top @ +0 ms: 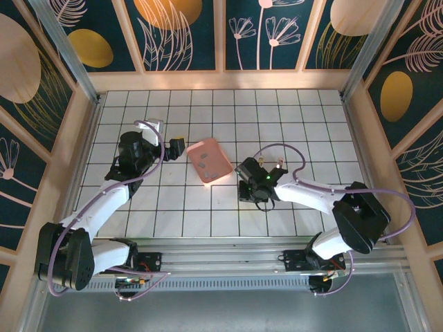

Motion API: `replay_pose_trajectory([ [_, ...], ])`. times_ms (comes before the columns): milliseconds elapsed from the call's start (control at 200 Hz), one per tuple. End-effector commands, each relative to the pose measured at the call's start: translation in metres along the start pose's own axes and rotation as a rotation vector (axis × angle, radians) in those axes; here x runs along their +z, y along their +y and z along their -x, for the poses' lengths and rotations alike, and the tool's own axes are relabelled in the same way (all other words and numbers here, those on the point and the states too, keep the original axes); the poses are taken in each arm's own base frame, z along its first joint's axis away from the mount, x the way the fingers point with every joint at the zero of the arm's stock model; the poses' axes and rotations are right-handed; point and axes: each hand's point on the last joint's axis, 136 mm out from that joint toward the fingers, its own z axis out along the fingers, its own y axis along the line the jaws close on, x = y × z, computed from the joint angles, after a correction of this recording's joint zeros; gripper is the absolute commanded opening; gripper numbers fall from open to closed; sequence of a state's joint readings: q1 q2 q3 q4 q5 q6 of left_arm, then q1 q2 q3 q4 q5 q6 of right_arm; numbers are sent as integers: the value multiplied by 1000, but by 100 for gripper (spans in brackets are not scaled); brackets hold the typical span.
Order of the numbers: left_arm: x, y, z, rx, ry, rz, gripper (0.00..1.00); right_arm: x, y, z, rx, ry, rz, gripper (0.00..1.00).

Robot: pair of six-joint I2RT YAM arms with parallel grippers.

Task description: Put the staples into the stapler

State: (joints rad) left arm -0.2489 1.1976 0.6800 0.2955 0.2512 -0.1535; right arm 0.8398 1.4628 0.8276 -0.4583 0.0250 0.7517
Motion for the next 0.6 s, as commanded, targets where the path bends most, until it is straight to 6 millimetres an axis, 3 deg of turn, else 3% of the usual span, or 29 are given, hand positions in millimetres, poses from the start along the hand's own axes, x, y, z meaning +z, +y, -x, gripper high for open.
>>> replay_pose_trajectory([
  [0, 1, -3, 3, 16, -20, -14, 95, 9, -6, -11, 19, 33, -25, 20],
  [596, 4, -1, 0, 11, -8, -11, 95, 22, -21, -22, -20, 113, -129, 24],
])
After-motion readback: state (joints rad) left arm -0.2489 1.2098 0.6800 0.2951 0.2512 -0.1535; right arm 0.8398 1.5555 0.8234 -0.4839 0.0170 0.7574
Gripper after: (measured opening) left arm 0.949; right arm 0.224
